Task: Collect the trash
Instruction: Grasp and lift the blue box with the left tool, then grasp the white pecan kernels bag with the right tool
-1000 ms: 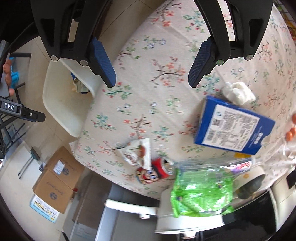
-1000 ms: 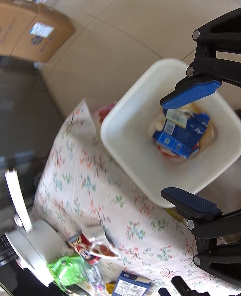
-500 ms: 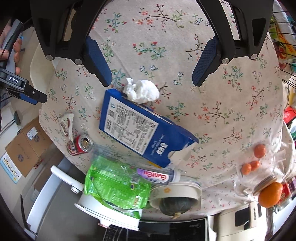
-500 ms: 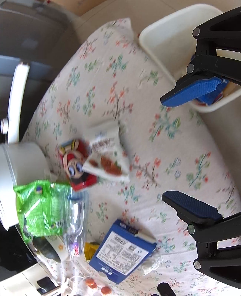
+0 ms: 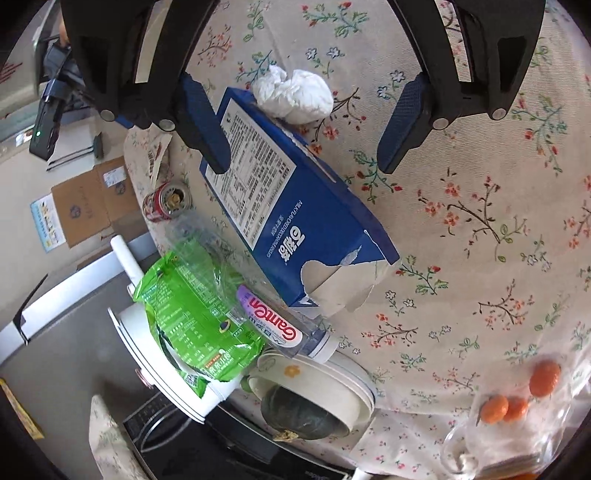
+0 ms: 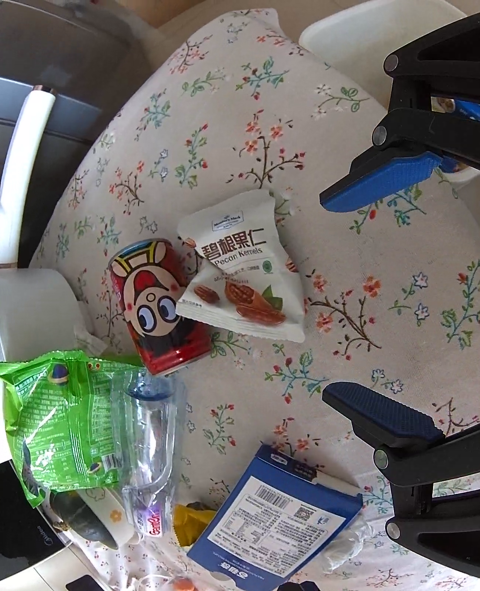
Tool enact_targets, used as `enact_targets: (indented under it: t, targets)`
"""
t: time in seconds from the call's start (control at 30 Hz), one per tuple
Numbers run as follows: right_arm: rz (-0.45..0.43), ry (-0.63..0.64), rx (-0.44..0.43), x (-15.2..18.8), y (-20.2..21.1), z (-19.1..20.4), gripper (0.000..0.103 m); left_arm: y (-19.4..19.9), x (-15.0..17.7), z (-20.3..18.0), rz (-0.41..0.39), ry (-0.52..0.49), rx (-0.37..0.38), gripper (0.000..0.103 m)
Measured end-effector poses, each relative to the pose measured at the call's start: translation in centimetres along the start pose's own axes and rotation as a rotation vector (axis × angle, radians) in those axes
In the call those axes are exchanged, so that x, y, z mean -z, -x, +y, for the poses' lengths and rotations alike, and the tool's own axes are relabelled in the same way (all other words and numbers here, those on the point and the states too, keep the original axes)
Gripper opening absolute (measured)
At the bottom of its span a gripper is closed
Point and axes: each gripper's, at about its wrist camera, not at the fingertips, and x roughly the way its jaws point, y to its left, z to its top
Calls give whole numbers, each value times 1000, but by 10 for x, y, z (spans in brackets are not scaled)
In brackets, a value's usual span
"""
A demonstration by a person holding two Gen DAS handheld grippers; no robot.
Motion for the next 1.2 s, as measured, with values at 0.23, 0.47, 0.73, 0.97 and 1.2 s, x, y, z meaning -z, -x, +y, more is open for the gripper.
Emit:
enact_targets:
  t: [0.23,0.47,0.73,0.97,1.2]
  targets:
    - [1,14,57,-8,-12,-14,79,-15,-1,12,13,147,99,40]
    - [18,1,-10,-19,-24,-21,79,10,-2,-14,-37,52,122,28]
    - [18,-50,-34,-32,-31,-20,79,56,0,-52,-110,-73,107,24]
    - [33,-59,-14,-38,-44,-14,77,76,10,-68,-120,-156,105,24]
    - [56,-58,-15,-35,-52,-10,44,80,13,-63,-114,-165,71,24]
